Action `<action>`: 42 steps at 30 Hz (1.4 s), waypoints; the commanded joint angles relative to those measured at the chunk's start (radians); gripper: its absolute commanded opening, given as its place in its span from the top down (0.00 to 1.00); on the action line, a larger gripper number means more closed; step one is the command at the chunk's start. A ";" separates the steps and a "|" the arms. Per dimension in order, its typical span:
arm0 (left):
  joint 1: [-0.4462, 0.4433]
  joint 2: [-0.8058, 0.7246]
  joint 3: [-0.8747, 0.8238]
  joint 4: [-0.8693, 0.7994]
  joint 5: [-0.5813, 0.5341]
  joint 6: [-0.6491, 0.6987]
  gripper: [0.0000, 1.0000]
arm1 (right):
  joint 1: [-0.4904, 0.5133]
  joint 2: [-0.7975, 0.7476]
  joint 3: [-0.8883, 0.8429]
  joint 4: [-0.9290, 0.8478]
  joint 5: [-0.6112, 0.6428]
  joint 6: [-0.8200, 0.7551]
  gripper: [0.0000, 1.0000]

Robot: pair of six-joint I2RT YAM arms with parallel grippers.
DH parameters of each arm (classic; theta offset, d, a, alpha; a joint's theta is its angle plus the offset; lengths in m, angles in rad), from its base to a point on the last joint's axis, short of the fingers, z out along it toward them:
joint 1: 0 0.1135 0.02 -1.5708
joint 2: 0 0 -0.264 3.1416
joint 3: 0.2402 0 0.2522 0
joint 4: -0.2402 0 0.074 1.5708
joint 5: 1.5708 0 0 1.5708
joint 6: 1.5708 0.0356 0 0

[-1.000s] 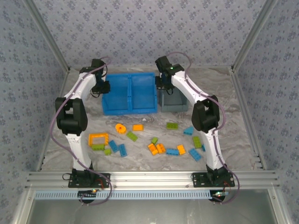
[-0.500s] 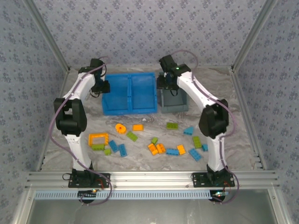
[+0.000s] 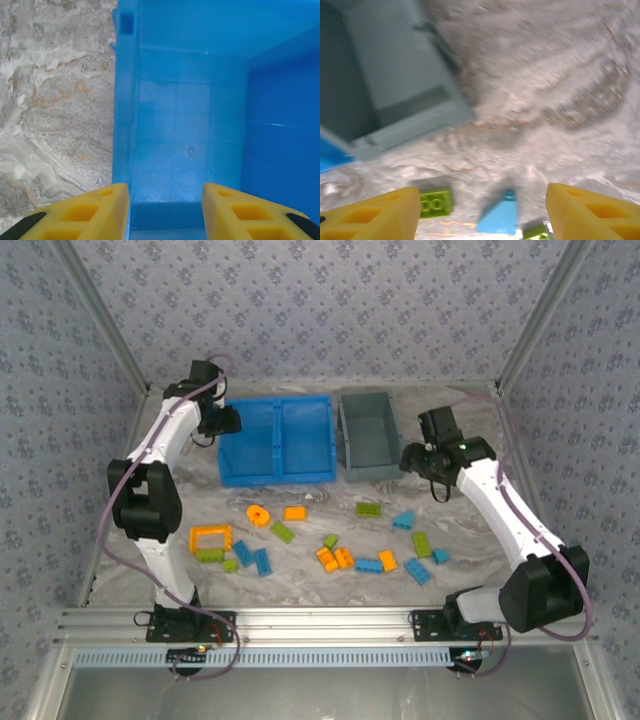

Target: Sort the legos into containers by color

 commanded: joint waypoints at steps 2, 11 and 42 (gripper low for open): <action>0.049 -0.182 -0.085 0.049 0.030 -0.117 0.56 | -0.103 -0.002 -0.058 0.085 -0.059 -0.014 0.32; 0.061 -0.485 -0.340 0.084 0.134 -0.236 0.44 | -0.197 0.451 0.313 0.109 -0.055 -0.175 0.37; -0.493 -0.925 -0.765 0.278 0.104 -0.372 0.01 | 0.007 -0.037 -0.127 -0.018 -0.056 0.051 0.28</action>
